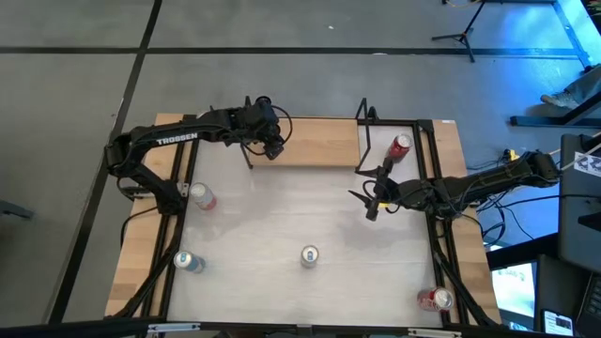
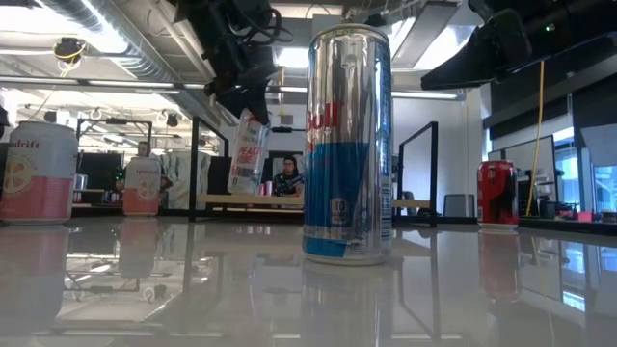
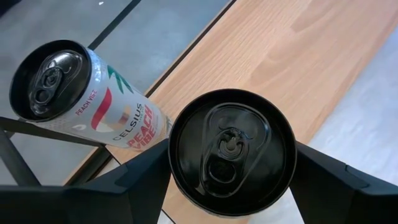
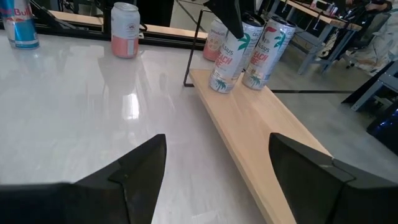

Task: Place canned beverage on shelf
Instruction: Put the white-pink soda can on the shelf aligned with the other white-pink soda can, then put the right blue soda can on the shelf

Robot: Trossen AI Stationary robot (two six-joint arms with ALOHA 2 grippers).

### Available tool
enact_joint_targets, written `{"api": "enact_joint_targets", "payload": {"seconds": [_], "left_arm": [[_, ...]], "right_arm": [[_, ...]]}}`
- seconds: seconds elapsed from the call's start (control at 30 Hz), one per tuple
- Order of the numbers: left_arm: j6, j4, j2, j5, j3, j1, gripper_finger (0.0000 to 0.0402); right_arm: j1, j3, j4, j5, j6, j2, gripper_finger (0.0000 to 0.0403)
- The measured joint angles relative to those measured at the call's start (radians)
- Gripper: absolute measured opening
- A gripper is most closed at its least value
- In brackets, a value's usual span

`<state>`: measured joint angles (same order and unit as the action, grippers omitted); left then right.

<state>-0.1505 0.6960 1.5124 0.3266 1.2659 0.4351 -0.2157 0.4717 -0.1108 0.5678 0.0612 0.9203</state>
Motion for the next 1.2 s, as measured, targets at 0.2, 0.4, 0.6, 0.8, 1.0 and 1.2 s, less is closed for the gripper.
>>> {"api": "enact_joint_targets", "payload": {"seconds": [0.2,0.4,0.6,0.8,1.0,1.2], "left_arm": [[0.0,0.018,0.002,0.012,-0.002,0.001,0.0295],[0.003,0.037,0.004,0.011,-0.004,0.001,0.0338],[0.005,0.05,-0.003,0.01,0.012,0.001,0.0347],[0.006,0.138,-0.007,0.012,0.097,0.0,0.0347],[0.005,0.122,-0.007,0.013,0.146,-0.029,0.0347],[0.101,0.028,-0.007,0.006,0.149,-0.1,0.0347]], "right_arm": [[0.0,0.0,0.0,0.0,0.0,0.0,0.028],[0.0,0.0,0.0,0.0,0.0,0.0,0.028],[0.0,0.0,0.0,0.0,0.0,0.0,0.028],[0.0,0.0,-0.004,0.0,0.0,0.0,0.028],[0.0,0.0,-0.004,0.0,0.0,0.0,0.028],[0.0,0.0,-0.004,0.0,0.0,0.0,0.028]]}}
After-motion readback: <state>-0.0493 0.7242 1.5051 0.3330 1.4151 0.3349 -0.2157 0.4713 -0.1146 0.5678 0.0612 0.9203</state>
